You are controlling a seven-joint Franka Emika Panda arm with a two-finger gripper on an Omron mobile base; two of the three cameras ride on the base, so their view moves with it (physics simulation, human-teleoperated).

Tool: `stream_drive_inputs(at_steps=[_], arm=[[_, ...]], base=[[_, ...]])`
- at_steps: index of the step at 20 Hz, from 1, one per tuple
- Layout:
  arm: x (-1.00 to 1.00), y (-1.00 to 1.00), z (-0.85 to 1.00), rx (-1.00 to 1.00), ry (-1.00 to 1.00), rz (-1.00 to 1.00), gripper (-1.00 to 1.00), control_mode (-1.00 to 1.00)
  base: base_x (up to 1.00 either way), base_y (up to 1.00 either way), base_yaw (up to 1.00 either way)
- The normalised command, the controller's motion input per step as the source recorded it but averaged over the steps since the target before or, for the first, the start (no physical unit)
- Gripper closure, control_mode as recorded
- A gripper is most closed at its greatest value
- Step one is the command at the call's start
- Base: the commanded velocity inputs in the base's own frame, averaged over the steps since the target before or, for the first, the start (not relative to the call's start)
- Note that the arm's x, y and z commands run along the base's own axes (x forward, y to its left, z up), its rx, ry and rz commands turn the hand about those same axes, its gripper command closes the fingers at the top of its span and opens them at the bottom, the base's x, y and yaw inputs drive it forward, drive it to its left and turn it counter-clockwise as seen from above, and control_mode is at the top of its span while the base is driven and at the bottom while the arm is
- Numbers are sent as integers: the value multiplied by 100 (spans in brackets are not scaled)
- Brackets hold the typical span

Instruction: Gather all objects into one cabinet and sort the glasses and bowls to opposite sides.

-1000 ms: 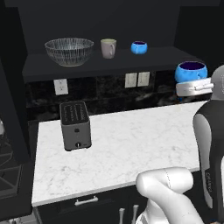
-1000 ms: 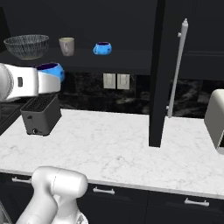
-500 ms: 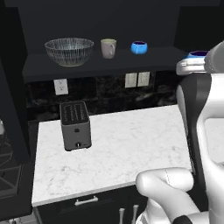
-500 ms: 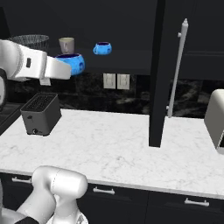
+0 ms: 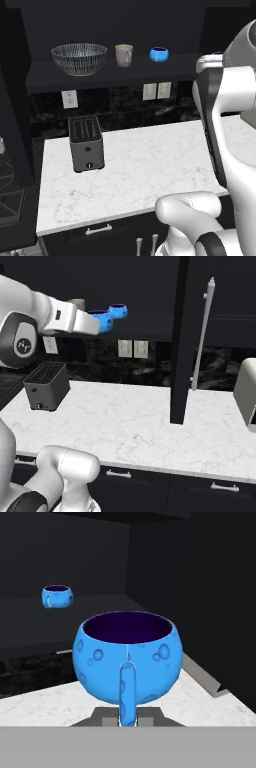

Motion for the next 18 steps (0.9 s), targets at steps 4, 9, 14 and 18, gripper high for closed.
stream_drive_inputs(at_steps=[4, 9, 14, 18], arm=[[61, -28, -23, 1, 0, 0, 100, -100], [64, -14, -42, 1, 0, 0, 100, -100], [86, 0, -15, 0, 0, 0, 100, -100], [69, -26, 0, 3, 1, 2, 100, -100]], base=[[0, 0, 0], [0, 0, 0], [0, 0, 0], [0, 0, 0]])
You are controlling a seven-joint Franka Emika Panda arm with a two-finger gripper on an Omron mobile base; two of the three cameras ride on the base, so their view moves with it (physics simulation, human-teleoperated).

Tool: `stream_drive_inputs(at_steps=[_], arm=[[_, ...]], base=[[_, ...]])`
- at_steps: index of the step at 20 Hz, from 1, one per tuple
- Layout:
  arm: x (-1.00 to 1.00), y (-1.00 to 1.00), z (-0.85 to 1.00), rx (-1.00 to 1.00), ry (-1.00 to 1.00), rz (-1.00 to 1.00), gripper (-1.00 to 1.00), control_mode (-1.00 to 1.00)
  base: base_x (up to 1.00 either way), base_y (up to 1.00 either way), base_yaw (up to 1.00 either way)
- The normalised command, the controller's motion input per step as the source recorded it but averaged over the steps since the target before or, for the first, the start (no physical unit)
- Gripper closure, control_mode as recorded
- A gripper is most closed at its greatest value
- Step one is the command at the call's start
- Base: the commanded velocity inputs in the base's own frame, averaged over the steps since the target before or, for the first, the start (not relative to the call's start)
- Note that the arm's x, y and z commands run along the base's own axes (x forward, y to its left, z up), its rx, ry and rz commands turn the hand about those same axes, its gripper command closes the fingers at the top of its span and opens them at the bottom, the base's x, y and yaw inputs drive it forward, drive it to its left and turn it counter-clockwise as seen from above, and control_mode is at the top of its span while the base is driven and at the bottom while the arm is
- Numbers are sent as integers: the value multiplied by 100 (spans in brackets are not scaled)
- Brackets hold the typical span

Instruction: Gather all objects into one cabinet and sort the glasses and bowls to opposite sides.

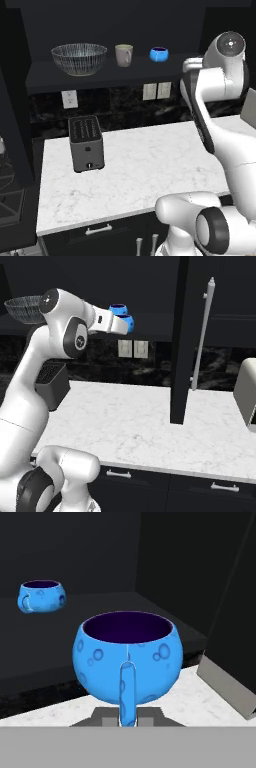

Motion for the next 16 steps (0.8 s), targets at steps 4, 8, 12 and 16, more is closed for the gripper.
stream_drive_inputs(at_steps=[4, 8, 12, 16], arm=[[68, -31, 0, 4, 3, 1, 100, -100], [44, -24, -1, 2, 5, 1, 100, -100], [43, -15, -3, 0, 2, 0, 100, -100], [49, -20, -14, 1, 0, 0, 100, -100]], base=[[0, 0, 0], [0, 0, 0], [0, 0, 0], [0, 0, 0]])
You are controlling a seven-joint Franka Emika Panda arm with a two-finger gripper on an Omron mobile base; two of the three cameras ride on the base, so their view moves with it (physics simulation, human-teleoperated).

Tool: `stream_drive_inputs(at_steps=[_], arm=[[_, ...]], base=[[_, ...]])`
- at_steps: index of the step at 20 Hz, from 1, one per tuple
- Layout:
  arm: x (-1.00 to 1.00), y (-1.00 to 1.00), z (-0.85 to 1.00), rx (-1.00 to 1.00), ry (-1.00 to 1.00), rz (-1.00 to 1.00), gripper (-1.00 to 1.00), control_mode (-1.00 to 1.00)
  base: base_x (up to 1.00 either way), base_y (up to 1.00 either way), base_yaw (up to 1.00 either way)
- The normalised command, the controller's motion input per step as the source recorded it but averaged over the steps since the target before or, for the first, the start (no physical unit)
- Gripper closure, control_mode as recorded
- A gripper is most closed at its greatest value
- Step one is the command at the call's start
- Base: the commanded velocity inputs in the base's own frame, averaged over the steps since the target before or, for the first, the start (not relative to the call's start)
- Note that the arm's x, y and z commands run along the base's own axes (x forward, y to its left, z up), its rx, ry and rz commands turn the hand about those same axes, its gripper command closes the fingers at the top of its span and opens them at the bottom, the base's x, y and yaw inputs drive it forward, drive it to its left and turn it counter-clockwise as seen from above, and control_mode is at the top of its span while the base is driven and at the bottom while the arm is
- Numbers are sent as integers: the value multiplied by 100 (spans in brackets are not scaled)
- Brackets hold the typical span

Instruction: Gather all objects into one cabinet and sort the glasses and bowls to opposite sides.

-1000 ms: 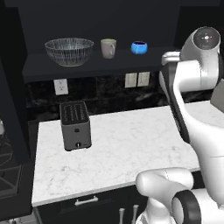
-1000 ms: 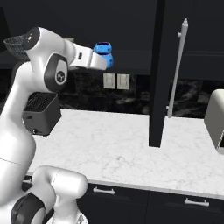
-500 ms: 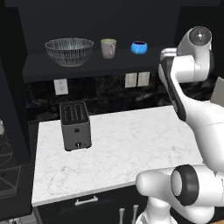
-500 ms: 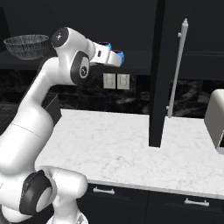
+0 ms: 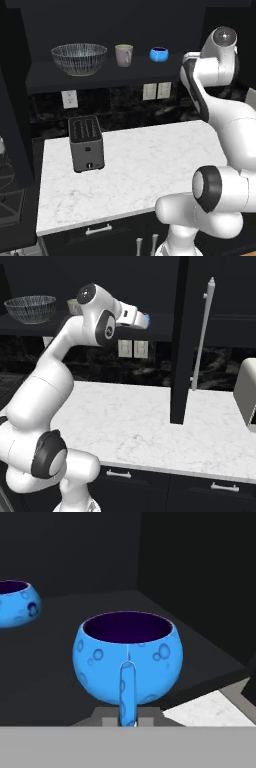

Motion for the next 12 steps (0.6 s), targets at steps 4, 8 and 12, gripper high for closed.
stream_drive_inputs(at_steps=[4, 8, 12], arm=[[42, -17, -25, 0, 0, 0, 100, -100], [39, -23, -2, 3, 0, 0, 100, -100], [44, -20, 0, 2, 0, 0, 100, -100]], base=[[0, 0, 0], [0, 0, 0], [0, 0, 0]])
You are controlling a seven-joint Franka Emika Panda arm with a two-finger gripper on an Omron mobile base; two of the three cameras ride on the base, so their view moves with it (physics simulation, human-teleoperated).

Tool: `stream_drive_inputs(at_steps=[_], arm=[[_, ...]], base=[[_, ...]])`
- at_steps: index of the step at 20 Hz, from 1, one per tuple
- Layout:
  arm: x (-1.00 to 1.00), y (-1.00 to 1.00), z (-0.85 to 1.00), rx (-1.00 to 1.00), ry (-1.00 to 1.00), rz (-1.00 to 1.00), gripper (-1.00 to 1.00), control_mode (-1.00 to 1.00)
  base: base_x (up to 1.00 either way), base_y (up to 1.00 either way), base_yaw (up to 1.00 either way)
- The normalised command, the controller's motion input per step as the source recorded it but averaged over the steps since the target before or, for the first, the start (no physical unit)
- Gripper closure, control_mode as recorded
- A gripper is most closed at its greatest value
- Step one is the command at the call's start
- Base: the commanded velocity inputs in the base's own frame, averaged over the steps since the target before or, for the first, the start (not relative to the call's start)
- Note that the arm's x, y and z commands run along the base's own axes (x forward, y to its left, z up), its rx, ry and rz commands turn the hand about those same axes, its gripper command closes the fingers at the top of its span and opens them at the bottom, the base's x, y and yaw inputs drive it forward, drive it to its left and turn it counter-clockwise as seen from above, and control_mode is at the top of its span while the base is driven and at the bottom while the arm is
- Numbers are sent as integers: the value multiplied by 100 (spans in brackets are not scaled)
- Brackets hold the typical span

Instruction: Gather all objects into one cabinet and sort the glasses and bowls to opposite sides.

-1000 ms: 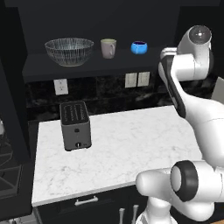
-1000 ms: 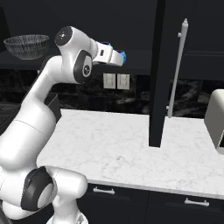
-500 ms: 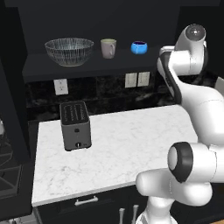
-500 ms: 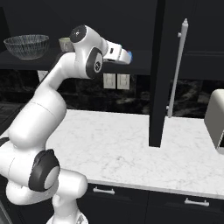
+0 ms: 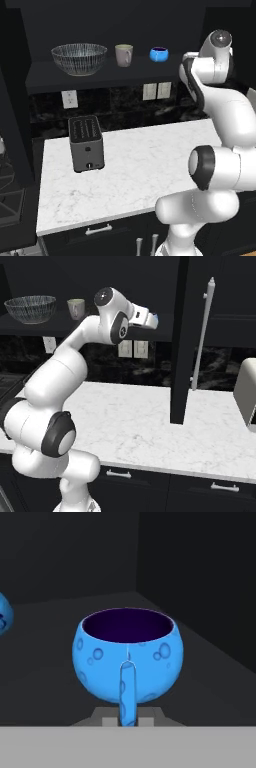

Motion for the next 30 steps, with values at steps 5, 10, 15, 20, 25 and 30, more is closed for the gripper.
stream_drive_inputs(at_steps=[5, 10, 15, 20, 25, 30], arm=[[49, -4, 0, 0, 0, 0, 100, -100], [51, -3, 0, 0, 3, 0, 100, -100], [40, -18, 0, 0, 1, 0, 100, -100], [31, -22, 0, 1, 0, 0, 100, -100], [31, -15, 0, 0, 0, 0, 100, -100], [34, -8, 0, 0, 0, 0, 100, -100]], base=[[0, 0, 0], [0, 0, 0], [0, 0, 0], [0, 0, 0], [0, 0, 0], [0, 0, 0]])
